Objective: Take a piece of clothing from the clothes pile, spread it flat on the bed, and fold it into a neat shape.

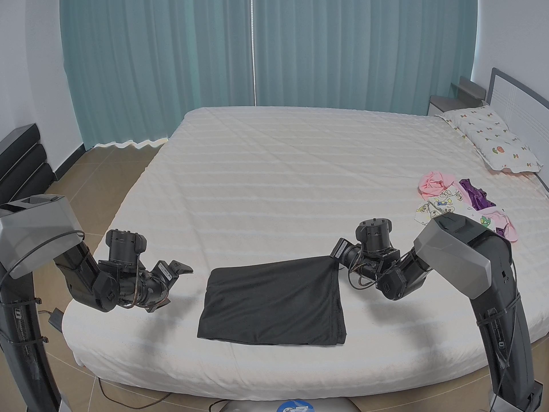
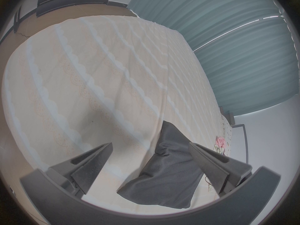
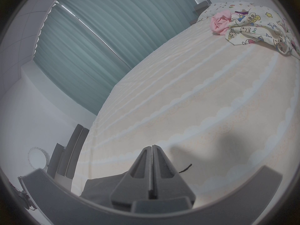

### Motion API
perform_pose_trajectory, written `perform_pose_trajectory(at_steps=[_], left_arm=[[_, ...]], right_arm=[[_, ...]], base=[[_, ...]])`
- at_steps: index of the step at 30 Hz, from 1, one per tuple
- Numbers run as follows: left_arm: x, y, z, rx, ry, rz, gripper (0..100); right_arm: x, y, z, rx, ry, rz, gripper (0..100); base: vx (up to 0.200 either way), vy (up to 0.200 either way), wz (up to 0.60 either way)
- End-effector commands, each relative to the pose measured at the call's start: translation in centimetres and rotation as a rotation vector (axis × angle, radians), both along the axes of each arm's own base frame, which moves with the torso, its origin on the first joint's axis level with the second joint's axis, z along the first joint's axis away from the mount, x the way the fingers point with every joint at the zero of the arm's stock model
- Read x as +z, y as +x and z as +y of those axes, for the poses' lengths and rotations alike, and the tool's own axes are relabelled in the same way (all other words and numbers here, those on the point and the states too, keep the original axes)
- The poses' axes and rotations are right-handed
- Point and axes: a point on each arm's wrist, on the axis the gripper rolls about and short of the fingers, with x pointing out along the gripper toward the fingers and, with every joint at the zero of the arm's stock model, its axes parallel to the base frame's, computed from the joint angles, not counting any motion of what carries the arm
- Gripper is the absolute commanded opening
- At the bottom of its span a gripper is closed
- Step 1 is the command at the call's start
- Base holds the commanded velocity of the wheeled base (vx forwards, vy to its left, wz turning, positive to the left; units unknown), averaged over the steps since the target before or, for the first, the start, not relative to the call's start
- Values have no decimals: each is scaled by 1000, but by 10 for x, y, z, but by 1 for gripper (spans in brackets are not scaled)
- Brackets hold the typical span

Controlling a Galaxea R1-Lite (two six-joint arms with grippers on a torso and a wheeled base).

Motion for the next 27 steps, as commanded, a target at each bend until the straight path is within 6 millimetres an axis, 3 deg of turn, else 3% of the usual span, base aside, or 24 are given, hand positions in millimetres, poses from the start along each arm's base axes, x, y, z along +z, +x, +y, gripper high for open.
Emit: perform_pose_trajectory(at_steps=[1, 2, 3, 10, 18, 23, 27], left_arm=[[-1, 0, 0, 0, 0, 1, 100], [-1, 0, 0, 0, 0, 1, 100], [-1, 0, 0, -1, -1, 2, 100], [-1, 0, 0, -1, -1, 2, 100], [-1, 0, 0, -1, -1, 2, 100], [1, 0, 0, 1, -5, 0, 100], [1, -2, 1, -1, -13, 4, 100]], right_arm=[[-2, 0, -2, -3, -3, 6, 0], [-2, 0, -2, -4, -4, 7, 0], [-2, 0, -2, -4, -3, 6, 100], [2, -3, -2, 0, -1, 5, 100], [59, -19, 10, 18, 93, -51, 100], [53, -35, 24, 55, 83, -12, 100], [65, -42, 14, 36, 74, -16, 100]], base=[[0, 0, 0], [0, 0, 0], [0, 0, 0], [0, 0, 0], [0, 0, 0], [0, 0, 0], [0, 0, 0]])
